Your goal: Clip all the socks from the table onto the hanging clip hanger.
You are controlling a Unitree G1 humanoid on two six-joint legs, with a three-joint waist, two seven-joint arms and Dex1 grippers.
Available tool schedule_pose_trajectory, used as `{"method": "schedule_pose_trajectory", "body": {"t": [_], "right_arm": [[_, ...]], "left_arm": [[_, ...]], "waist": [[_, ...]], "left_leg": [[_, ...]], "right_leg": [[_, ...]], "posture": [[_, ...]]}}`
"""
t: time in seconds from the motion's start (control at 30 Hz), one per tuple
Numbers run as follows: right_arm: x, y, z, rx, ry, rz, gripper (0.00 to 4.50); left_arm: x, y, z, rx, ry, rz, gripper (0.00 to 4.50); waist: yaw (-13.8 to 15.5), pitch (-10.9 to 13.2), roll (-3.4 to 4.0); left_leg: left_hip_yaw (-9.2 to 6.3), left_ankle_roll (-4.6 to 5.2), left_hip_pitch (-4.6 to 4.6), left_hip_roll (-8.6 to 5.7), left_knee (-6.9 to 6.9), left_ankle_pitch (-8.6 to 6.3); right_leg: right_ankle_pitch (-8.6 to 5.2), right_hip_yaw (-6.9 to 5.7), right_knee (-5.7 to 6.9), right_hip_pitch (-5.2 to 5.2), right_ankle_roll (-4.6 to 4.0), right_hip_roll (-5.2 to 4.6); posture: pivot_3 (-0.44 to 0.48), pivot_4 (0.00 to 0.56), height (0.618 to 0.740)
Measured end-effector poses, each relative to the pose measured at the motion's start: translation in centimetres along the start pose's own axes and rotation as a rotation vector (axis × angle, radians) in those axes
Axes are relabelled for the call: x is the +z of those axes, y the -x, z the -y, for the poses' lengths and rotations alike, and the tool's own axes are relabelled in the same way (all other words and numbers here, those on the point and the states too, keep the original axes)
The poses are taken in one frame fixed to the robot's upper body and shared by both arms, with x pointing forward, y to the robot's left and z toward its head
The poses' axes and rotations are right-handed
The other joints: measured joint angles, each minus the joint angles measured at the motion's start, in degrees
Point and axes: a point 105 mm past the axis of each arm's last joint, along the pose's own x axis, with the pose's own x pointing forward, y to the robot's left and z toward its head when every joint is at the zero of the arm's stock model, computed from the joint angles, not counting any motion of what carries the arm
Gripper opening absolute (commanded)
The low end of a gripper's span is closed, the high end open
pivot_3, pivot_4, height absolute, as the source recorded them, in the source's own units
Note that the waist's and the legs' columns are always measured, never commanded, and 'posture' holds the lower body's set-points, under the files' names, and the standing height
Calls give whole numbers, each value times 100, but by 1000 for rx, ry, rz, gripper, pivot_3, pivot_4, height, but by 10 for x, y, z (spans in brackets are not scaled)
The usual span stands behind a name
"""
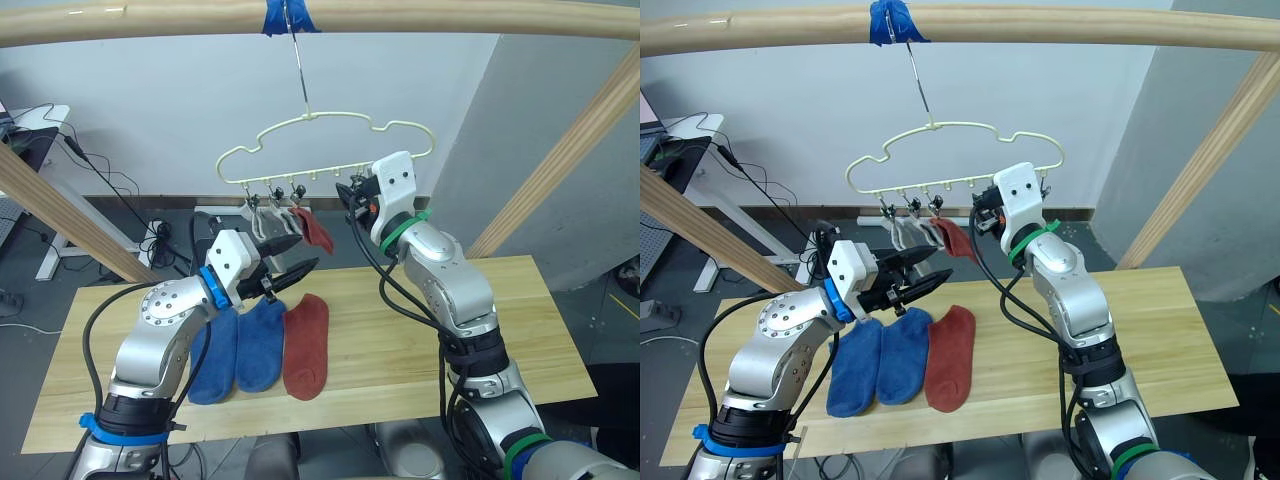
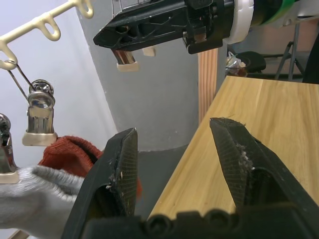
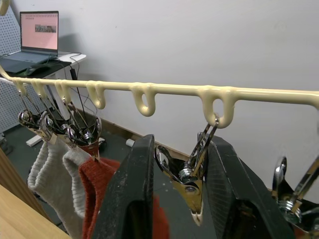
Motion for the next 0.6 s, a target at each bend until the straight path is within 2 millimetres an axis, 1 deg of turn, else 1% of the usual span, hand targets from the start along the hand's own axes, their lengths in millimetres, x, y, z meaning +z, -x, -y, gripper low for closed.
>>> {"method": "schedule_pose_trajectory", "body": {"t": [0.07,0.13,0.23,0.3,0.4,0.53,0.6], "right_arm": [[0,0,0,1,-3,0,1429],[0,0,-1,1,-7,0,1034],[0,0,0,-1,-9,1,325],[0,0,0,-2,-11,2,4],[0,0,0,-4,-15,3,2],[1,0,2,-11,-22,6,2],[1,0,2,-10,-25,7,2]], "left_arm": [[-3,1,-1,4,8,-8,2579],[-8,2,0,5,9,-23,2579],[-17,0,8,-15,5,-50,2579],[-24,-3,11,-16,8,-76,2579],[-43,-6,18,-8,25,-135,2579],[-62,-14,22,59,48,-187,2579],[-75,-19,26,95,84,-217,2579]], "waist": [[-1,-1,0],[-4,-3,0],[-3,-4,0],[-2,-4,1],[-1,-7,3],[0,-10,5],[0,-11,6]], "left_leg": [[0,0,0,0,0,0],[0,0,0,0,1,0],[0,0,0,0,1,0],[0,0,0,-1,1,0],[0,0,2,-1,2,0],[0,1,1,-1,3,0],[0,1,1,-2,4,0]], "right_leg": [[0,0,0,0,0,0],[0,0,1,0,0,0],[0,0,1,0,-1,-1],[1,0,2,0,-1,-1],[1,1,5,0,-1,0],[1,0,5,0,-2,-1],[1,1,6,1,-2,-1]], "posture": [[-240,169,730],[-239,172,730],[-238,175,730],[-235,178,730],[-235,178,730],[-237,183,730],[-237,189,730]]}}
